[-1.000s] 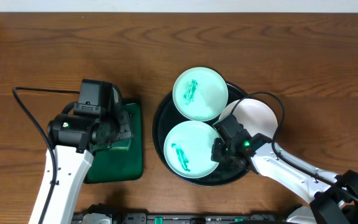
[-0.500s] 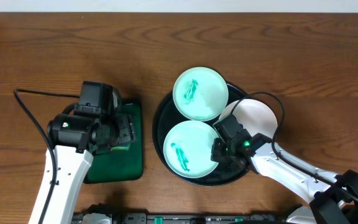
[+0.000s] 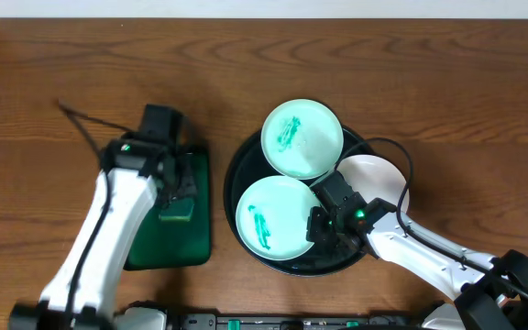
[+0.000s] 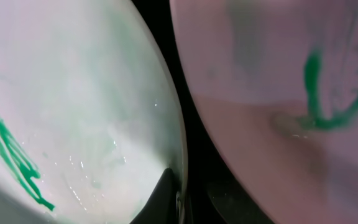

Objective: Clean dirty plates on tray and stack at the side
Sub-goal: 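Lower the left gripper onto the green sponge and grasp it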

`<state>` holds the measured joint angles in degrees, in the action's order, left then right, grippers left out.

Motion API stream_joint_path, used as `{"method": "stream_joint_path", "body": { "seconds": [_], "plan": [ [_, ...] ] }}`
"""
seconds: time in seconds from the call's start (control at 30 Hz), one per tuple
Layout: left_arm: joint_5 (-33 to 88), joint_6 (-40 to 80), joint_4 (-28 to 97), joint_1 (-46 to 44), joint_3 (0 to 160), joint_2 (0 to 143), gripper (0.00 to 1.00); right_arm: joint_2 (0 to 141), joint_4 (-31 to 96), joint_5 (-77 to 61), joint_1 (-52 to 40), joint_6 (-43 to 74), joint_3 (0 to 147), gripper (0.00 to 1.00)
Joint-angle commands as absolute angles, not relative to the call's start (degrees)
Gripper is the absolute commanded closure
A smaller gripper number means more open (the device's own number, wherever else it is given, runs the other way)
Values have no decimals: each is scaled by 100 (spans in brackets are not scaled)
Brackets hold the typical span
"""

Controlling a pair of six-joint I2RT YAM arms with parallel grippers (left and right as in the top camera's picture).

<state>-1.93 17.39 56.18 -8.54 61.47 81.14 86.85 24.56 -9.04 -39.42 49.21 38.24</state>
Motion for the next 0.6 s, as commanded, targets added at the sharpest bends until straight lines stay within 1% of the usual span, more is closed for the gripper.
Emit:
{"method": "stream_joint_path", "body": {
  "seconds": [0.0,0.03,0.23,0.27,0.33,0.4,0.47,0.57],
  "plan": [
    [-414,1507,5422,-854,6093,8580,29,8952,2576,-1468,-4158,4670,3662,99],
    [-412,1507,5347,-854,6093,8705,25,8952,2576,-1468,-4178,4661,3662,99],
    [-414,1461,4976,-753,6093,9301,25,8952,2567,-1466,-4254,4659,3662,99],
    [-408,1431,4934,-711,6093,9389,25,8952,2567,-1466,-4254,4654,3662,99],
    [-322,1253,4851,-622,6090,9548,32,8952,2563,-1468,-4254,4617,3662,99],
    [-152,956,4766,-526,6093,9682,35,8952,2565,-1468,-4254,4595,3662,99],
    [-145,906,4735,-408,6090,9778,36,8952,2552,-1481,-4254,4571,3662,99],
    [274,587,4670,-183,6086,9832,37,8952,2547,-1496,-4254,4569,3662,99]
  ]
}}
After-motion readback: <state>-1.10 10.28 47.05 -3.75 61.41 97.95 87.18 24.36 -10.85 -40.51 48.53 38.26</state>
